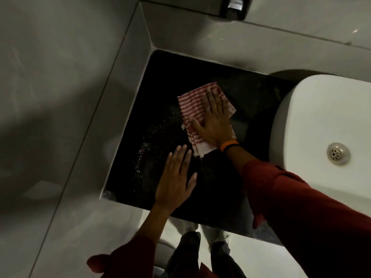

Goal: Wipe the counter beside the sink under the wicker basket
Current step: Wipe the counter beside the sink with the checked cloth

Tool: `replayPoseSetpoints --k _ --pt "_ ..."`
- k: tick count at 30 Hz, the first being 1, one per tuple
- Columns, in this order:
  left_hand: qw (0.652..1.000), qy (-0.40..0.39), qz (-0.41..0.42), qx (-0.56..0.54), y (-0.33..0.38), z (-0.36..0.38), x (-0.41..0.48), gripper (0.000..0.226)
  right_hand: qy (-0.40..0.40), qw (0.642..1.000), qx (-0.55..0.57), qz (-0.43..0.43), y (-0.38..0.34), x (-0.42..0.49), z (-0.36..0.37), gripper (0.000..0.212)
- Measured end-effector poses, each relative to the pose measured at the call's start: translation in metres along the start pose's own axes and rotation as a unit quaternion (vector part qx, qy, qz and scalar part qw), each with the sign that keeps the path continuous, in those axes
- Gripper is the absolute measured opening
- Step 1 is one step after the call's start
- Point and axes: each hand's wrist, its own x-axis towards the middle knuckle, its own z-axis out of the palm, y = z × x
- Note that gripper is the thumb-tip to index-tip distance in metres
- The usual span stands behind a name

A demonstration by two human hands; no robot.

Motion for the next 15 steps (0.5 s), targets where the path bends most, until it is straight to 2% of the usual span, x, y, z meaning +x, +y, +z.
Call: replayPoseSetpoints --k 3,5,7,9,11,13,15 --pt "0.997 0.055 -0.026 -0.055 0.008 -0.015 0.007 0.06 0.087 0.992 0.063 0.068 -0.011 -0.05 -0.008 0.092" --pt "0.995 0.093 -0.001 -0.04 0.013 -0.028 0.031 0.055 0.131 0.983 0.039 0.121 -0.01 -0.1 -0.004 0.097" --pt "0.995 0.092 0.028 -0.02 0.022 -0.041 0.076 0.056 0.128 0.979 -0.007 0.161 -0.005 -0.146 0.007 0.103" --pt "0.997 0.061 0.047 0.018 0.036 -0.049 0.13 0.061 0.095 0.977 -0.041 0.187 0.0 -0.175 0.021 0.109" --pt "0.996 -0.011 0.059 0.073 0.043 -0.046 0.176 0.074 0.06 0.977 -0.071 0.192 0.001 -0.187 0.031 0.112" --pt "0.991 -0.079 0.036 0.105 0.04 -0.03 0.198 0.089 0.054 0.977 -0.086 0.189 0.003 -0.187 0.035 0.113" --pt "0.989 -0.107 0.015 0.1 0.03 -0.016 0.198 0.098 0.06 0.976 -0.088 0.191 0.003 -0.188 0.036 0.113"
